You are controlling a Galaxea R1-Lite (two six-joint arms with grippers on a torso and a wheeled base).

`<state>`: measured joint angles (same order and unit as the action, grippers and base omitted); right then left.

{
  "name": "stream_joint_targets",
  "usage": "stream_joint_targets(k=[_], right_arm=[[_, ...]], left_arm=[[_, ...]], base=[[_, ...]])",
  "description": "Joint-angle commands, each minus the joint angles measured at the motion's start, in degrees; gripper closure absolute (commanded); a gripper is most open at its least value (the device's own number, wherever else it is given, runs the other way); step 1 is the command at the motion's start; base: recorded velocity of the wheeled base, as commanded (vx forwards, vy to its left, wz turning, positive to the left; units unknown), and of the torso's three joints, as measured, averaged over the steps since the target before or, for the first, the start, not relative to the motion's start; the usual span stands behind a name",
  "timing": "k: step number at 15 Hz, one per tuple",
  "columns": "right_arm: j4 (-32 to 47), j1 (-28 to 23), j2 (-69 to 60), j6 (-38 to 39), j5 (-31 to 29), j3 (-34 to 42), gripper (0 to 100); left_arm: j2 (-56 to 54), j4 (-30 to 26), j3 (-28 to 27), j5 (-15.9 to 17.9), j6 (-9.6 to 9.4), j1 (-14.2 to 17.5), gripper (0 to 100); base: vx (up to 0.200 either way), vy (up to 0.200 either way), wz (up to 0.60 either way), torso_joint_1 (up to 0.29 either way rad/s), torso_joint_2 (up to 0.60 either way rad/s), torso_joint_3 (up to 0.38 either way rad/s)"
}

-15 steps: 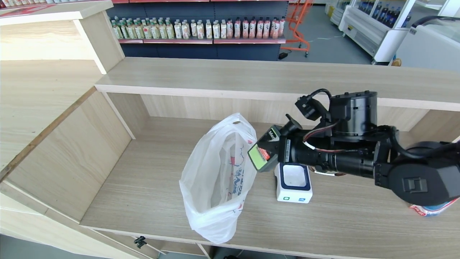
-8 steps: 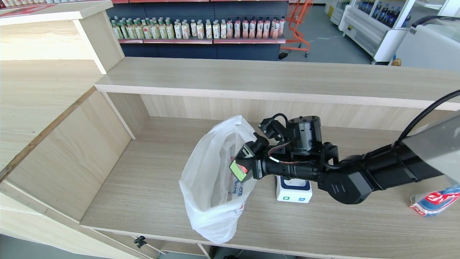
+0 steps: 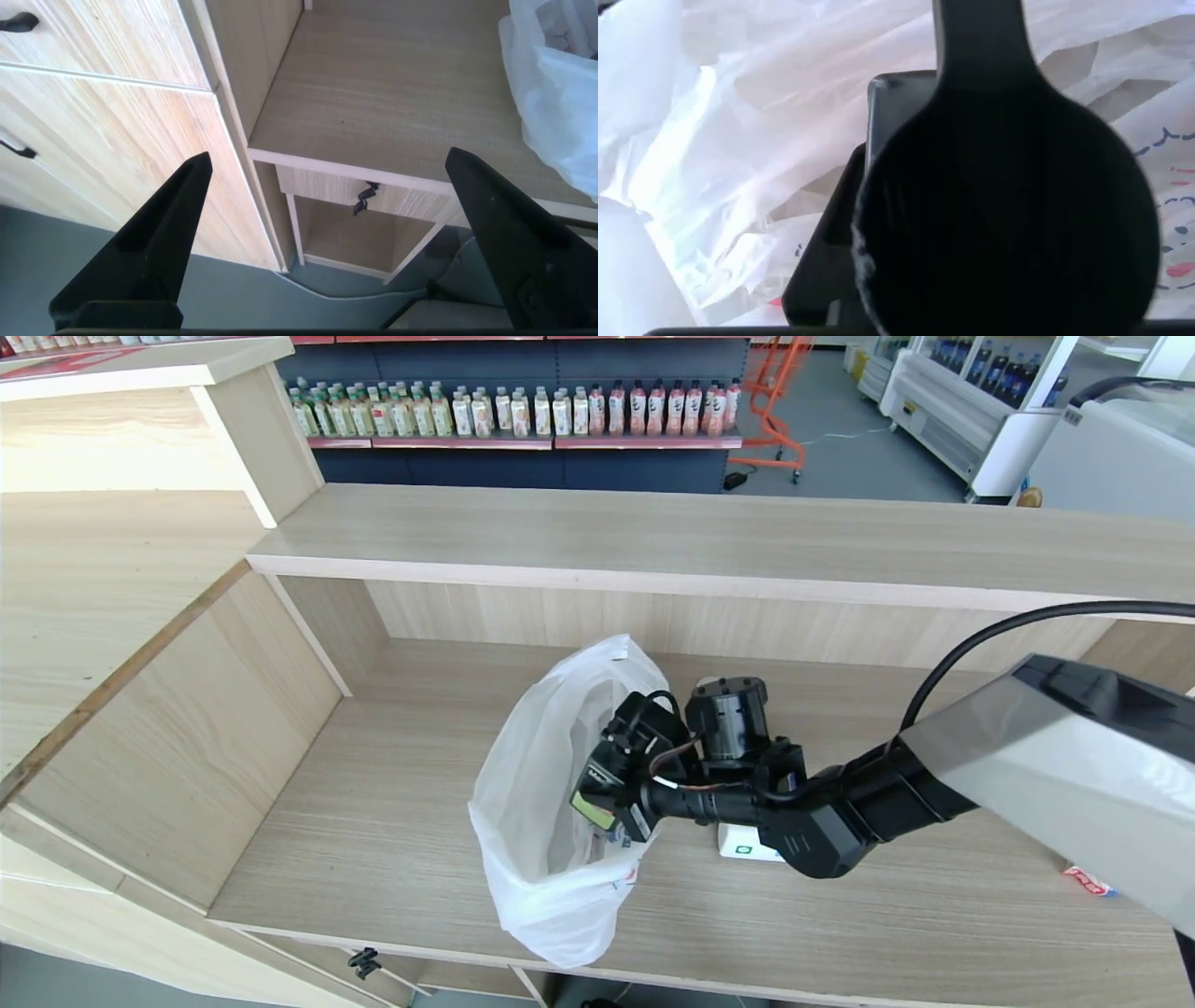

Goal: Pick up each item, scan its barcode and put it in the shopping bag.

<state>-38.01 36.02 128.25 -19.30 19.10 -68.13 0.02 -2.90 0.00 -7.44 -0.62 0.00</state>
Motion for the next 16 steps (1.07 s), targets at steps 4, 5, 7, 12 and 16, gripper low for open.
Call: stream_joint_targets(k=[4, 5, 7, 12, 16], right_arm=[[-0.13, -0.16, 3.77, -8.74, -0.12, -0.77, 100], [-0.13, -0.08, 3.94, -8.65, -0.12, -0.95, 0], [-0.13, -0.08, 3.50, -5.22, 0.15, -1.92, 0], [0.39, -4.03, -5.11, 28.26, 0.15, -2.27, 0], [1.27, -10.53, -20.75, 37.67, 0.67, 11.53, 0]], left_arm=[[-0.02, 0.00, 0.00, -0.03, 0.01, 0.00, 0], [-0.02, 0.00, 0.00, -0.03, 0.01, 0.00, 0], [-0.02, 0.00, 0.00, -0.03, 0.01, 0.00, 0], [-0.02, 0.00, 0.00, -0.03, 0.01, 0.00, 0], [-0.02, 0.00, 0.00, -0.03, 0.01, 0.00, 0]], base=[[0.000, 0.000, 0.00, 0.000, 0.00, 0.000], [0.000, 0.000, 0.00, 0.000, 0.00, 0.000], [0.000, 0.000, 0.00, 0.000, 0.00, 0.000], [0.000, 0.000, 0.00, 0.000, 0.00, 0.000], [0.000, 0.000, 0.00, 0.000, 0.00, 0.000]])
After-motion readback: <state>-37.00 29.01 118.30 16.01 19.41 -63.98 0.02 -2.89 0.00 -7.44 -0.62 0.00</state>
